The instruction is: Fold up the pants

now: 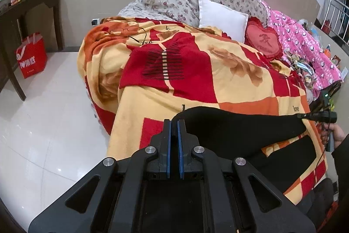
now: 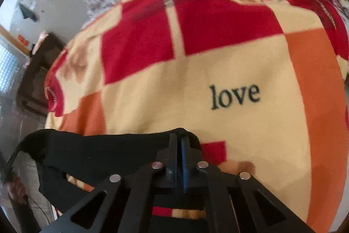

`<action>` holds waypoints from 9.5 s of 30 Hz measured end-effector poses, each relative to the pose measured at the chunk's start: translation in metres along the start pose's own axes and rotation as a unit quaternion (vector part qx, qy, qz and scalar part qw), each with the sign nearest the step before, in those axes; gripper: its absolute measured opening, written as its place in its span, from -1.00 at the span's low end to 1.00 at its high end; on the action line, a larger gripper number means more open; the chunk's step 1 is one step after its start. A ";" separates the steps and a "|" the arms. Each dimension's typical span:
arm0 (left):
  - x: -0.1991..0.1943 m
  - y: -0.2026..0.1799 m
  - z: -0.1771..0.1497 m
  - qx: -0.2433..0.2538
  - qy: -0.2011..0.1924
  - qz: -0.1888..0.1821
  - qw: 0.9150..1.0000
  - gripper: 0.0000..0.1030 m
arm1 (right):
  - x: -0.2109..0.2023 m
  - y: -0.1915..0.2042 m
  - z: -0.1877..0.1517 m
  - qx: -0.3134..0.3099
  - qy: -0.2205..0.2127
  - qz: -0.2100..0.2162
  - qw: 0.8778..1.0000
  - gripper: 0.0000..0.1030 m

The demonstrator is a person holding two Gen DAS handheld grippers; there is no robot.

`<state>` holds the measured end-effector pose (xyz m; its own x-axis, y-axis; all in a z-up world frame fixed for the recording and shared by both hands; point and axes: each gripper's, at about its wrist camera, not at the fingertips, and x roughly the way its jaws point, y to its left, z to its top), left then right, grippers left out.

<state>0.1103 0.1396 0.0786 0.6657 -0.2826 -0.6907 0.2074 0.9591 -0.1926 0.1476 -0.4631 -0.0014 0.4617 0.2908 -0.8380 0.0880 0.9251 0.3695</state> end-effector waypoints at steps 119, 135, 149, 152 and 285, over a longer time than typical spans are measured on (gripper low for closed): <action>-0.031 0.037 -0.140 -0.239 0.049 -0.128 0.961 -0.92 | -0.078 -0.019 -0.208 0.197 -0.142 0.185 0.952 -0.92; -0.043 0.046 -0.144 -0.274 0.014 -0.137 0.952 -0.93 | -0.111 -0.018 -0.197 0.179 -0.199 0.145 0.952 -0.93; -0.031 0.053 -0.181 -0.305 0.053 -0.125 0.943 -0.92 | -0.093 -0.027 -0.210 0.197 -0.164 0.127 0.958 -0.93; -0.034 0.048 -0.180 -0.289 0.046 -0.112 0.950 -0.92 | -0.090 -0.025 -0.214 0.193 -0.163 0.120 0.960 -0.93; 0.048 -0.141 -0.144 0.015 -0.044 0.003 0.999 0.51 | -0.055 0.042 -0.155 0.021 -0.169 -0.148 0.974 -0.96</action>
<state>0.0097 -0.0069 -0.0282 0.7274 -0.2789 -0.6269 0.2247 0.9601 -0.1664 -0.0106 -0.4019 -0.0020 0.6749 -0.0905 -0.7324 0.2938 0.9434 0.1542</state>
